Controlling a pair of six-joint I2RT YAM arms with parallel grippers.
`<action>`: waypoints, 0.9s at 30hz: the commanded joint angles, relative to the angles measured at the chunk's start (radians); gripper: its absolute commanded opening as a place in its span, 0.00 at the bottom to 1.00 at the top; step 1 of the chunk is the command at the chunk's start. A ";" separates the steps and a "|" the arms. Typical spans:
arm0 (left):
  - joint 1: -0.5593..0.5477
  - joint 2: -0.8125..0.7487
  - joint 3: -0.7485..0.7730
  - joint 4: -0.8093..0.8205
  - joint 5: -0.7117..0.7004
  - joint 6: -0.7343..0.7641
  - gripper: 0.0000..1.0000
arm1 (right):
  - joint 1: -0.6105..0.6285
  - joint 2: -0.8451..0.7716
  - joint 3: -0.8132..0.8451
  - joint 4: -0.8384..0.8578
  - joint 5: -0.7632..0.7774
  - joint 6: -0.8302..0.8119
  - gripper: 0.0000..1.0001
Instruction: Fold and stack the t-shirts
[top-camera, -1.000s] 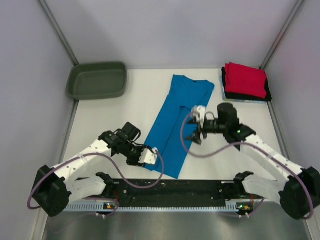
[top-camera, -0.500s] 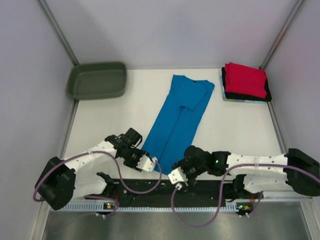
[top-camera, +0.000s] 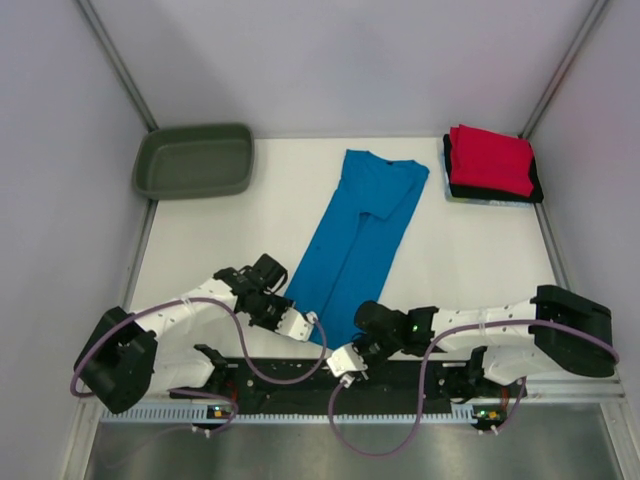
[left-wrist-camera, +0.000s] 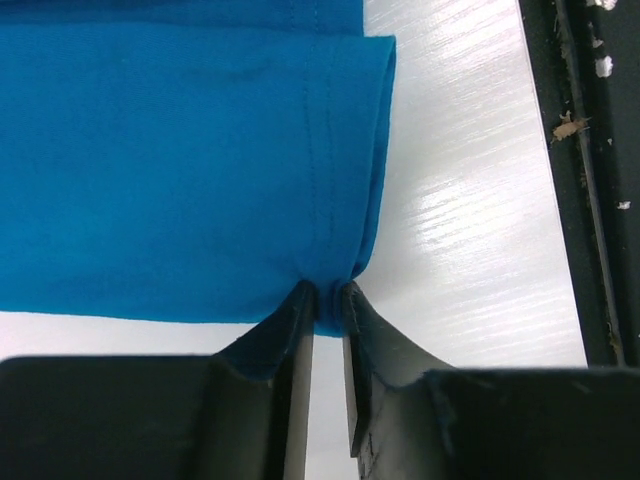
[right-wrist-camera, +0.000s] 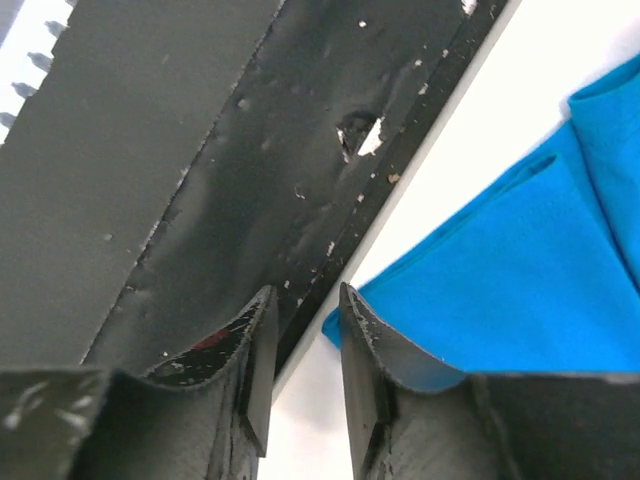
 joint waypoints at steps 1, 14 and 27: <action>0.002 0.027 -0.028 -0.008 -0.021 0.016 0.16 | 0.005 0.035 0.017 0.049 0.101 -0.010 0.27; -0.024 -0.045 -0.010 -0.089 0.053 -0.019 0.00 | 0.004 -0.057 0.037 -0.031 0.149 0.027 0.29; -0.024 -0.035 0.002 -0.096 0.039 -0.028 0.00 | 0.004 -0.126 0.047 -0.088 0.083 -0.071 0.49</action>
